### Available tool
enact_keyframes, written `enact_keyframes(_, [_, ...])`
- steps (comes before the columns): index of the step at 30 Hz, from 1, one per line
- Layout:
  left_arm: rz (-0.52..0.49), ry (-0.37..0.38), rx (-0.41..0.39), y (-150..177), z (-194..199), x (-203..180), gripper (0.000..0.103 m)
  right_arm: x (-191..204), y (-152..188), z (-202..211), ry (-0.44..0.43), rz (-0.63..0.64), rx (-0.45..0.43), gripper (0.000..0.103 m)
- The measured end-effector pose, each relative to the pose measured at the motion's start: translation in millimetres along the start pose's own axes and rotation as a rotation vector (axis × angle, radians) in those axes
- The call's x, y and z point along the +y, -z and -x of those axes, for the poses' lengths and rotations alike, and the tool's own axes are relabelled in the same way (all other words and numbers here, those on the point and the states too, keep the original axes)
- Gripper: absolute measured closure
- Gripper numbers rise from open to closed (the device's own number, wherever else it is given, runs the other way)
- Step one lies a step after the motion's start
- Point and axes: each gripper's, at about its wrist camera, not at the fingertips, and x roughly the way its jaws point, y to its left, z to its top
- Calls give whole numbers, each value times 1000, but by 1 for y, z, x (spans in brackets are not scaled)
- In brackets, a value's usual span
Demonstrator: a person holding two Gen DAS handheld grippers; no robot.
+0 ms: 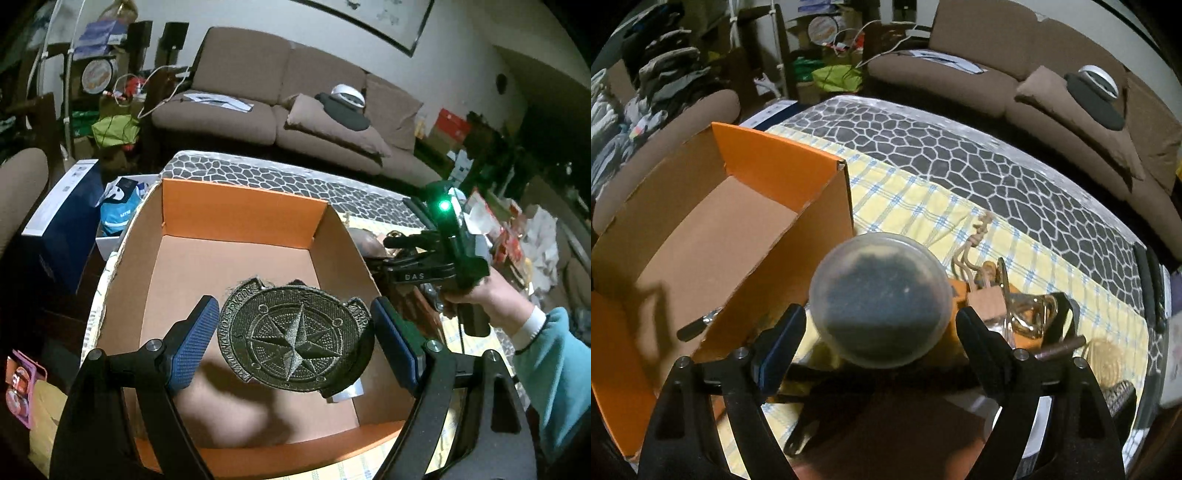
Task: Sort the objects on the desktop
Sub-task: 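Carry the medallion and the jar over the box with both tools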
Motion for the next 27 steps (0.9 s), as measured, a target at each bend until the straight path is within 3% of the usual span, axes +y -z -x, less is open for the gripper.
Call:
enact_keyframes(4, [23, 19, 7, -2, -2, 3, 21, -4, -6, -10, -39, 3, 21, 17])
enact_keyframes(12, [34, 34, 17, -2, -3, 3, 21, 1, -9, -34, -25, 54, 81, 16])
enact_keyframes(20, [61, 41, 18, -4, -5, 10, 21, 2, -4, -22, -21, 43, 13, 17])
enact_keyframes(27, [111, 57, 12, -6, -2, 23, 21, -5, -10, 26, -10, -41, -80, 17])
